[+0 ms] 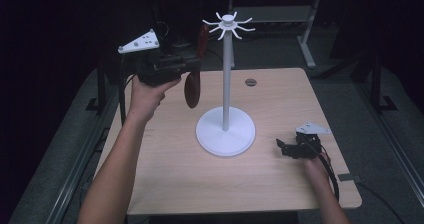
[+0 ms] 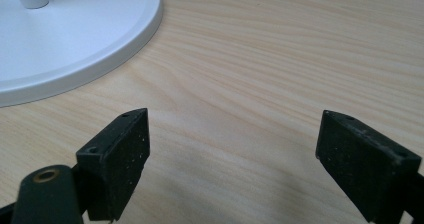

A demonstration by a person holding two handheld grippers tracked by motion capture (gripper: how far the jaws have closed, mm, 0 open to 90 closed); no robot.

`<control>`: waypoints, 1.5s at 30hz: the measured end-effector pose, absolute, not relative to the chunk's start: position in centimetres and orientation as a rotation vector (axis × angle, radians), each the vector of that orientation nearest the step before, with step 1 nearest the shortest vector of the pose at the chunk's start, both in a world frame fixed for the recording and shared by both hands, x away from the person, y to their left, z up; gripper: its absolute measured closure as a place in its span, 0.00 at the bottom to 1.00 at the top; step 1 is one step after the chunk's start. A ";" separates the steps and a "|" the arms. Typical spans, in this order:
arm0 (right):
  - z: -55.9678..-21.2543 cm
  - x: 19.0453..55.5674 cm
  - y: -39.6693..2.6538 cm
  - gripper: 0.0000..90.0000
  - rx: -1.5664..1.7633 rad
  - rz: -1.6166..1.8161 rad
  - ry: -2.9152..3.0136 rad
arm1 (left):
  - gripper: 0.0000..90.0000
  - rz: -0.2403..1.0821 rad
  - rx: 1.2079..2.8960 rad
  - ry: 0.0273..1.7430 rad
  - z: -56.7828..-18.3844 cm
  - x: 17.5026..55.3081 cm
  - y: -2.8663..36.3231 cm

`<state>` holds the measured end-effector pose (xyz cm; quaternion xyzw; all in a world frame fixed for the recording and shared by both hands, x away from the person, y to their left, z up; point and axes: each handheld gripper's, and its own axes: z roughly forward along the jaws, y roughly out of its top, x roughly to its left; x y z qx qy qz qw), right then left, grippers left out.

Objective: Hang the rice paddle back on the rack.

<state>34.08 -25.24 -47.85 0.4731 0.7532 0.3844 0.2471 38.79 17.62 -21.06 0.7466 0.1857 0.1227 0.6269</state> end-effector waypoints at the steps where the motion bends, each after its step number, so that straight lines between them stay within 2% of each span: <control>1: -47.8 34.1 -25.2 0.15 1.290 1.048 2.054 | 0.87 0.281 1.712 0.426 -21.1 38.8 17.6; 11: -47.8 34.1 -25.2 0.15 1.290 1.049 2.055 | 0.85 0.272 1.727 0.424 -21.2 39.0 17.3; 14: -47.8 34.1 -25.2 0.15 1.291 1.049 2.055 | 0.78 0.271 1.737 0.426 -21.2 39.0 17.4; 21: -47.8 34.1 -25.3 0.15 1.295 1.053 2.058 | 0.68 0.287 1.775 0.421 -21.0 38.5 17.8; 29: -47.8 34.1 -25.4 0.15 1.295 1.060 2.054 | 0.51 0.325 1.893 0.438 -21.2 37.5 18.8; 45: -47.8 34.1 -25.4 0.15 1.292 1.066 2.059 | 0.33 0.361 2.069 0.477 -25.8 35.0 21.4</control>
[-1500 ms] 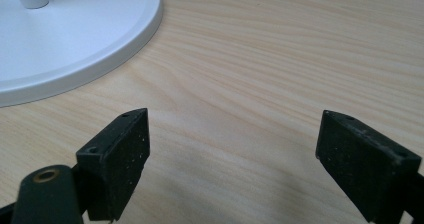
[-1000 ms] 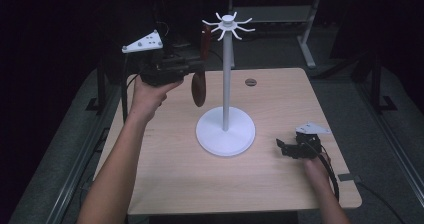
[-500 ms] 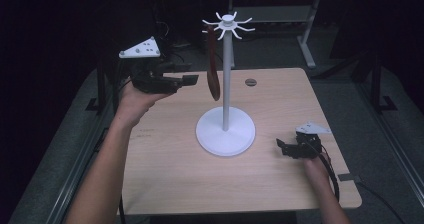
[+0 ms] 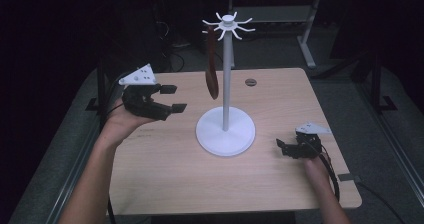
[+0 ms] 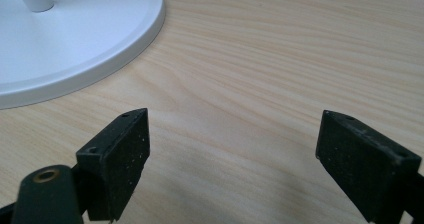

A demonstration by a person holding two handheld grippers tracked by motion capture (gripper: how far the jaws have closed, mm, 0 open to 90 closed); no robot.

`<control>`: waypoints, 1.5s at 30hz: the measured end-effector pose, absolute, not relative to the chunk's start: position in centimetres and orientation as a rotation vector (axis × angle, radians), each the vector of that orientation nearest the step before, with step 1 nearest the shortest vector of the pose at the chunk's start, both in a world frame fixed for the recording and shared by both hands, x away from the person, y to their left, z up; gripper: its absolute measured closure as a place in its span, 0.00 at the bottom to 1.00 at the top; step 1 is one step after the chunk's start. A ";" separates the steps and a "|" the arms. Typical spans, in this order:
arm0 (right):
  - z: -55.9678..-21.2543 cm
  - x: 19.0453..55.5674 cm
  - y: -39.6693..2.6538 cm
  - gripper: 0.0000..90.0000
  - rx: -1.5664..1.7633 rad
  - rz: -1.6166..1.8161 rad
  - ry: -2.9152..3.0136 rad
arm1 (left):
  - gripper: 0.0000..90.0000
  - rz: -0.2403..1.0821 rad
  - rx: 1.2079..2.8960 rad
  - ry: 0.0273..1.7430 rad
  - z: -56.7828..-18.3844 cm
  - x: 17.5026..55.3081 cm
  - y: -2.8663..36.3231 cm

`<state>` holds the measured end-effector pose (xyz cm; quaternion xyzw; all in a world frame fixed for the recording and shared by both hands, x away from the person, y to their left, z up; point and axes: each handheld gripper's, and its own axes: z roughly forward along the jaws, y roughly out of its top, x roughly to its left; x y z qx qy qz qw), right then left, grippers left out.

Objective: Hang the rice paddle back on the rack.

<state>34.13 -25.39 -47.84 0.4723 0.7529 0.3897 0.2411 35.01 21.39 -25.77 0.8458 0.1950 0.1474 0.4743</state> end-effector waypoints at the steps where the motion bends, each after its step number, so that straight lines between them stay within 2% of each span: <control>1: -47.8 34.1 -25.4 0.15 1.291 1.064 2.058 | 0.32 0.365 2.073 0.482 -26.1 34.9 21.6; 16: -47.9 34.1 -25.3 0.15 1.286 1.058 2.059 | 0.24 0.374 2.094 0.592 -31.7 33.2 24.0; 25: -47.8 34.1 -25.3 0.15 1.290 1.057 2.057 | 0.23 0.352 2.087 0.647 -35.4 32.2 25.2; 45: -47.9 34.1 -25.2 0.15 1.284 1.047 2.057 | 0.19 0.410 2.088 0.759 -42.5 30.2 26.8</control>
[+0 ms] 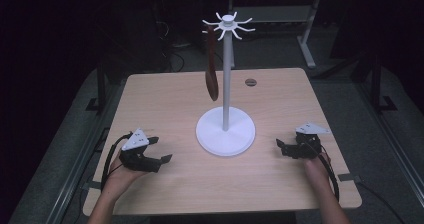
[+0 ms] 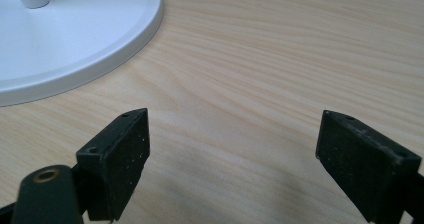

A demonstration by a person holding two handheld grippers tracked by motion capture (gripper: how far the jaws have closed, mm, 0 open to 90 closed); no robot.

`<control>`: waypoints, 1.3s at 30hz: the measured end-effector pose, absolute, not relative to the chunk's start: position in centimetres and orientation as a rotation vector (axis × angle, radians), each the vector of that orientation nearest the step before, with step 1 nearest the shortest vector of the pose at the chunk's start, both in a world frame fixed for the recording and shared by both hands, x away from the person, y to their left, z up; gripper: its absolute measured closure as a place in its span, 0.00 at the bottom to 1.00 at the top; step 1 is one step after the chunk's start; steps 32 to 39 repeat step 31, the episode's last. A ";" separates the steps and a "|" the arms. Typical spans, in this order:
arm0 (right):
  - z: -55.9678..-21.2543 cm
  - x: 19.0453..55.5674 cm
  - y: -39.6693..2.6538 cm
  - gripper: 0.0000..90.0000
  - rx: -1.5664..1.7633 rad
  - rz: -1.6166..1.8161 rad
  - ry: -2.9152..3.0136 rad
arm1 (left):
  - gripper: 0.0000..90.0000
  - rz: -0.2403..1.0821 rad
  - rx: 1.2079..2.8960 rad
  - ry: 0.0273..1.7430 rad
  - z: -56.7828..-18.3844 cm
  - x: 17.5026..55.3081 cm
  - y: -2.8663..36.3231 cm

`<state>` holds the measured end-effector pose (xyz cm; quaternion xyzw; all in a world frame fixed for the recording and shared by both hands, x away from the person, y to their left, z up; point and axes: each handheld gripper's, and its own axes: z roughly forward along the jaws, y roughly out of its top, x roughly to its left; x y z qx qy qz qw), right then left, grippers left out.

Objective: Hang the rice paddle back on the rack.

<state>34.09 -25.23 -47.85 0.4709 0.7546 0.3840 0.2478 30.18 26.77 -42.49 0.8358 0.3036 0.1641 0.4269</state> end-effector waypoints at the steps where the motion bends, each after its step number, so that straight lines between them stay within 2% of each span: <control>1: -47.9 34.1 -25.2 0.15 1.284 1.047 2.057 | 0.19 0.410 2.088 0.759 -42.5 30.2 26.8; 24: -47.9 34.0 -25.1 0.15 1.291 1.041 2.056 | 0.15 0.439 2.183 0.864 -46.3 31.2 28.8; 39: -47.8 34.0 -25.1 0.15 1.291 1.040 2.057 | 0.14 0.445 2.198 0.840 -46.4 31.3 28.5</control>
